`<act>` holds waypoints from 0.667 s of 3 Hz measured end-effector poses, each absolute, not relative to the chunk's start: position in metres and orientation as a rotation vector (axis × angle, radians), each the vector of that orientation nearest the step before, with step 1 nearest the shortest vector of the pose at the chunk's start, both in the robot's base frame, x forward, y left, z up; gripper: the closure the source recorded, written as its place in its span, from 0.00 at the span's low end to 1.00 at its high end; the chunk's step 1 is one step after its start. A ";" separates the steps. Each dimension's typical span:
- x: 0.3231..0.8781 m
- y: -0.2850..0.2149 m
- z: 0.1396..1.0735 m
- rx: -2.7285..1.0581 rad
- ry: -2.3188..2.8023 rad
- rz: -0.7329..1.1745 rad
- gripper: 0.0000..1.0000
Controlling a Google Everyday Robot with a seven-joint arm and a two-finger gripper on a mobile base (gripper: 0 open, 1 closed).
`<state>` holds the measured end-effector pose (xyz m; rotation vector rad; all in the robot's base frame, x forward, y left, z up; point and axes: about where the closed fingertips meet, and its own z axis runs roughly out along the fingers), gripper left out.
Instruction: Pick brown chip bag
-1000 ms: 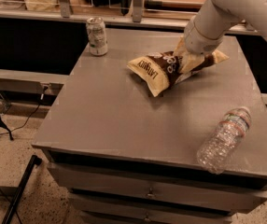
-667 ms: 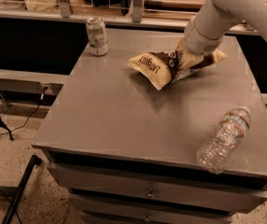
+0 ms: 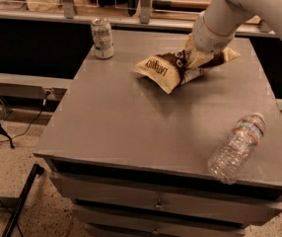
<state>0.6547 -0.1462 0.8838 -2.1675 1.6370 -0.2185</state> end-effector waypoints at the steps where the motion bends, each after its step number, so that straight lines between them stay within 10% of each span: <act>1: 0.662 -0.144 0.912 -2.126 1.568 -0.218 1.00; 2: 0.664 -0.145 0.940 -2.064 1.501 -0.211 1.00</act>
Offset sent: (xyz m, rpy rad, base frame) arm 0.0084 -0.0055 0.0987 0.2132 -0.1853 0.0658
